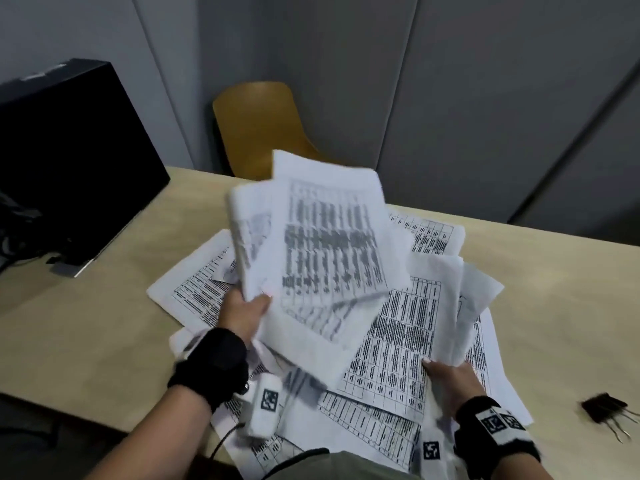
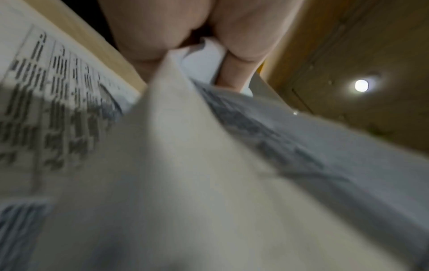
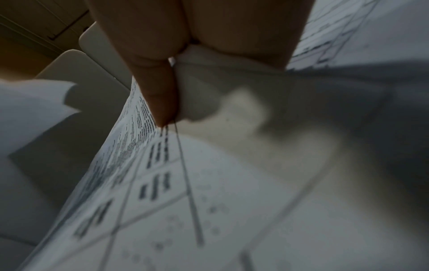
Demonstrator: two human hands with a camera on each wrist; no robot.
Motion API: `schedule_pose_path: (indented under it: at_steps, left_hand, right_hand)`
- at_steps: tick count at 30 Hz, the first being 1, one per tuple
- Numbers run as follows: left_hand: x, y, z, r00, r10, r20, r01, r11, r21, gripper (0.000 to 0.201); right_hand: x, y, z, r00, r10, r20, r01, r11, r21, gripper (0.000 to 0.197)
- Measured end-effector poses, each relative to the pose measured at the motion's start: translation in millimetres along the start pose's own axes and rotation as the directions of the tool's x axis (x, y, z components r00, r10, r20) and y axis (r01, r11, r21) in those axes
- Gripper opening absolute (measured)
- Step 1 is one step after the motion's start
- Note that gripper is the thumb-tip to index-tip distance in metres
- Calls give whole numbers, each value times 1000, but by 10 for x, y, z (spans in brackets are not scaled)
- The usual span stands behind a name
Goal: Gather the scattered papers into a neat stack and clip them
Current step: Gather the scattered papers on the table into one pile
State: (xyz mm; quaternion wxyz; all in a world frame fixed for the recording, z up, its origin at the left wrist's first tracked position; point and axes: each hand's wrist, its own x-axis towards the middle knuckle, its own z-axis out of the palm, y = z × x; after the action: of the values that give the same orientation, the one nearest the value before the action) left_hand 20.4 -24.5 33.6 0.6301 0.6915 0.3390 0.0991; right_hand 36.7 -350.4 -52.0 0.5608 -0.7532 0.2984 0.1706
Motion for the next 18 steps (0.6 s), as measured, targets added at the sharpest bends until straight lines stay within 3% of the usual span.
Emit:
schedule_pose_path:
  at_steps: [4, 8, 12, 15, 18]
  left_hand:
    - [-122, -284, 186, 981, -56, 187, -3, 953, 303, 29]
    - [-158, -417, 297, 978, -64, 200, -38, 883, 468, 38]
    - [-125, -413, 354, 977, -35, 208, -87, 832, 548, 43]
    - [-175, -454, 407, 932, -80, 353, -161, 780, 604, 46]
    - [-181, -461, 398, 939, -39, 341, -124, 888, 442, 42]
  right_hand:
    - [-13, -5, -21, 999, 30, 10, -30, 999, -36, 43]
    - [-19, -57, 23, 997, 66, 37, -68, 996, 59, 50]
    - [-11, -82, -7, 993, 59, 105, -77, 980, 182, 41]
    - [-60, -99, -4, 998, 31, 57, -30, 999, -18, 52]
    - [-137, -83, 4, 1000, 0, 14, 1, 994, -108, 39]
